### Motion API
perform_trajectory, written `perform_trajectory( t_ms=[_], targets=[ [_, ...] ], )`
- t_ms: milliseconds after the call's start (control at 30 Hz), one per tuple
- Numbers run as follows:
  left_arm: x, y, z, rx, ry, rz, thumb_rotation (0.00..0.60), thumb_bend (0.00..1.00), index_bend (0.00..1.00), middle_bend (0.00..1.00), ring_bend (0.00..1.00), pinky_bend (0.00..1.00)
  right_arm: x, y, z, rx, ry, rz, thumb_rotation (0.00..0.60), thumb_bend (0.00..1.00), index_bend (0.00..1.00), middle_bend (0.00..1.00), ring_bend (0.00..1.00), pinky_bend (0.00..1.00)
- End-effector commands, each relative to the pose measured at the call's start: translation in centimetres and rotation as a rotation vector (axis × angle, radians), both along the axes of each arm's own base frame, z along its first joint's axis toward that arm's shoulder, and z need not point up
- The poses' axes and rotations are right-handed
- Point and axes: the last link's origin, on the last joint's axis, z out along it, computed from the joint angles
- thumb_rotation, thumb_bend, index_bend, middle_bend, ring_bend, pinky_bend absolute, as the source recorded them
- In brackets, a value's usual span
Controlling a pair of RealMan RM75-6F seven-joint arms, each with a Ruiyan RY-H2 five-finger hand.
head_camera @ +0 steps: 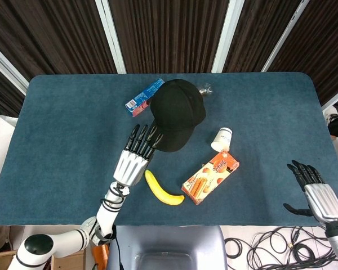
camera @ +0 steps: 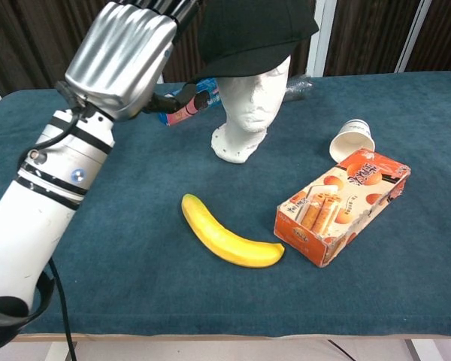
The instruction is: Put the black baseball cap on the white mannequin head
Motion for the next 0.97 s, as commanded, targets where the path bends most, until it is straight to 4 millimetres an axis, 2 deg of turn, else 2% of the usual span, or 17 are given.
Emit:
perform_trajectory(
  t_ms=[33,267,367,500,600,700,800,967],
  targets=[
    [-2.9,-1.7,2.6,0.022,0.0,0.021,0.6,0.29,0.0,0.0,0.0,0.08,-0.1,0.0,0.1,-0.006,-0.001,-0.003,0.6,0.09,0.0,0.0,0.0,0.0],
    [-9.1,-6.1,10.4,0.026,-0.042,0.176,0.6,0.28,0.0,0.0,0.0,0.05,-0.2,-0.2,0.6,-0.036,-0.008,-0.013,0.6,0.09,0.0,0.0,0.0,0.0],
    [-13.1,-8.4,13.2,-0.114,0.026,0.396,0.6,0.29,0.0,0.0,0.0,0.04,-0.4,-0.5,0.6,-0.043,0.0,-0.03,0.6,0.09,0.0,0.0,0.0,0.0],
    [-18.4,-11.2,17.2,-0.331,-0.022,0.741,0.6,0.29,0.0,0.0,0.0,0.0,-0.6,-0.6,0.8,-0.076,0.021,-0.053,0.6,0.09,0.0,0.0,0.0,0.0],
    [-22.2,-11.6,19.2,-0.335,-0.154,0.817,0.6,0.29,0.0,0.0,0.0,0.0,-0.6,-0.4,0.7,-0.097,0.043,-0.062,0.6,0.09,0.0,0.0,0.0,0.0],
    [-24.8,-10.7,19.7,-0.373,-0.279,0.834,0.6,0.3,0.0,0.0,0.0,0.0,-0.5,-0.1,0.4,-0.106,0.049,-0.066,0.6,0.09,0.0,0.0,0.0,0.0],
    [-24.9,-9.6,20.0,-0.404,-0.232,0.776,0.6,0.31,0.0,0.0,0.0,0.0,-0.4,0.0,0.2,-0.111,0.072,-0.062,0.6,0.09,0.0,0.0,0.0,0.0],
    [-24.4,-9.6,19.5,-0.392,-0.192,0.735,0.6,0.31,0.0,0.0,0.0,0.0,-0.5,-0.1,0.1,-0.121,0.086,-0.072,0.6,0.09,0.0,0.0,0.0,0.0]
  ],
)
